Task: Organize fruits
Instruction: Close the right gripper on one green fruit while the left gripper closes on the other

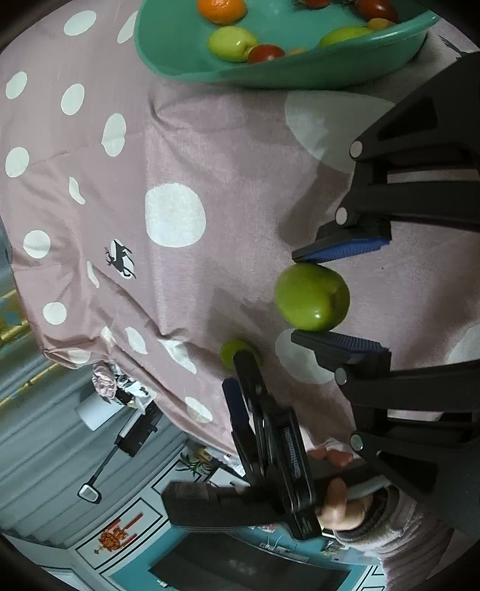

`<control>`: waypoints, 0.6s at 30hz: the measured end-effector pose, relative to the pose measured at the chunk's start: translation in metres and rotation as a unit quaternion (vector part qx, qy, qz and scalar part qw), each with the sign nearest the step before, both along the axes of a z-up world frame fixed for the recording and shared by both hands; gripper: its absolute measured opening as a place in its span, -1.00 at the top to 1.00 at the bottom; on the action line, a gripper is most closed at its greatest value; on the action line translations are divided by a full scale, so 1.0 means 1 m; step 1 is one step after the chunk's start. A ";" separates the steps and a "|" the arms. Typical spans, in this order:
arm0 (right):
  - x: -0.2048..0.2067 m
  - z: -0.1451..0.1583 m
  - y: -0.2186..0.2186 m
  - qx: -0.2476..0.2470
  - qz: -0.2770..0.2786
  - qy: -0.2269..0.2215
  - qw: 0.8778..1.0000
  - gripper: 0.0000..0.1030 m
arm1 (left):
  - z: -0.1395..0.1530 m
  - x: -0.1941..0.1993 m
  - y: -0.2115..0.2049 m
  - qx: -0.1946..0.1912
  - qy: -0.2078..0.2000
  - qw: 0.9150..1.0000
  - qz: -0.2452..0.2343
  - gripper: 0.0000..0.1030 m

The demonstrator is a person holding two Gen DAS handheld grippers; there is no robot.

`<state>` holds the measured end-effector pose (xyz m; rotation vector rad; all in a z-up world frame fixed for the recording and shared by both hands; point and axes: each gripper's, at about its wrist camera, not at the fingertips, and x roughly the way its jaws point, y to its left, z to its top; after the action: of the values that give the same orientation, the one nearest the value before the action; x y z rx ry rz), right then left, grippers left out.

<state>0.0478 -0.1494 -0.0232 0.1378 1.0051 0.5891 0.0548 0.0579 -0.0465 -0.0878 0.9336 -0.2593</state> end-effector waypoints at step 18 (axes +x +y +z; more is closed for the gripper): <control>-0.010 -0.006 -0.005 0.006 0.045 0.022 0.999 -0.13 | -0.027 0.022 -0.017 0.071 0.049 0.996 -0.006 0.31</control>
<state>0.0382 -0.1543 -0.0289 0.1178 1.0552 0.6768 0.0767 0.0414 -0.0731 0.0362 1.0487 -0.1998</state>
